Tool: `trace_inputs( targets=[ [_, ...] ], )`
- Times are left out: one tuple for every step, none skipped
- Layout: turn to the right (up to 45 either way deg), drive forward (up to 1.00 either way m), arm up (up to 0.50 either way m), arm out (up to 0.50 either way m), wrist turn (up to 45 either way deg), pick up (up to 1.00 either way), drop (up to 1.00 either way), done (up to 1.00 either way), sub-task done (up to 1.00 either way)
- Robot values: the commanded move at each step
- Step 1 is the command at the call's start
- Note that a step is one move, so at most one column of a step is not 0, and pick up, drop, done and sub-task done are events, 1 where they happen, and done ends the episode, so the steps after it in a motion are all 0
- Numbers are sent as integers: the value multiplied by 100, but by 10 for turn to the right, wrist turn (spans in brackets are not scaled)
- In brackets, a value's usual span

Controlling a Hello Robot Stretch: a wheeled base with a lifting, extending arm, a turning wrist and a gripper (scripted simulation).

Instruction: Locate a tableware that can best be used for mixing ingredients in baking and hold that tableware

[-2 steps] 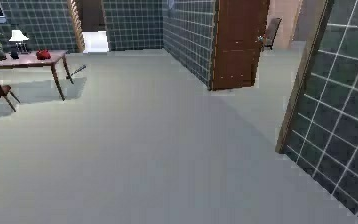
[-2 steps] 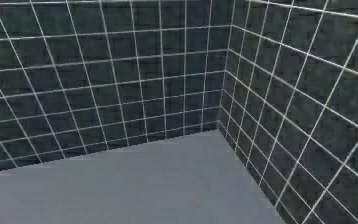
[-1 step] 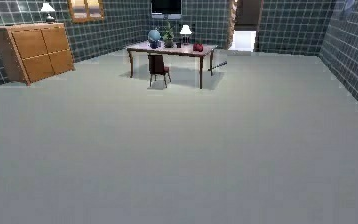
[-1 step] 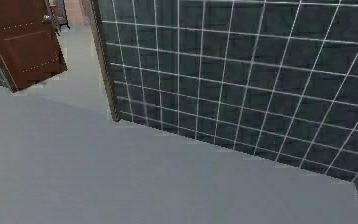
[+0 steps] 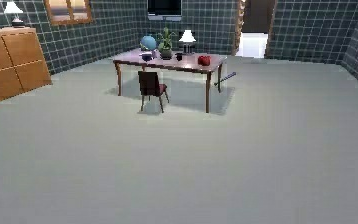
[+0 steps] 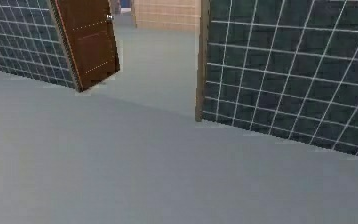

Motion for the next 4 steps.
trace_inputs(
  targets=[
    [0, 100, 0, 0, 0, 0, 0, 0, 0],
    [0, 100, 0, 0, 0, 0, 0, 0, 0],
    [-450, 0, 0, 0, 0, 0, 0, 0, 0],
    [0, 5, 0, 0, 0, 0, 0, 0, 0]
  ],
)
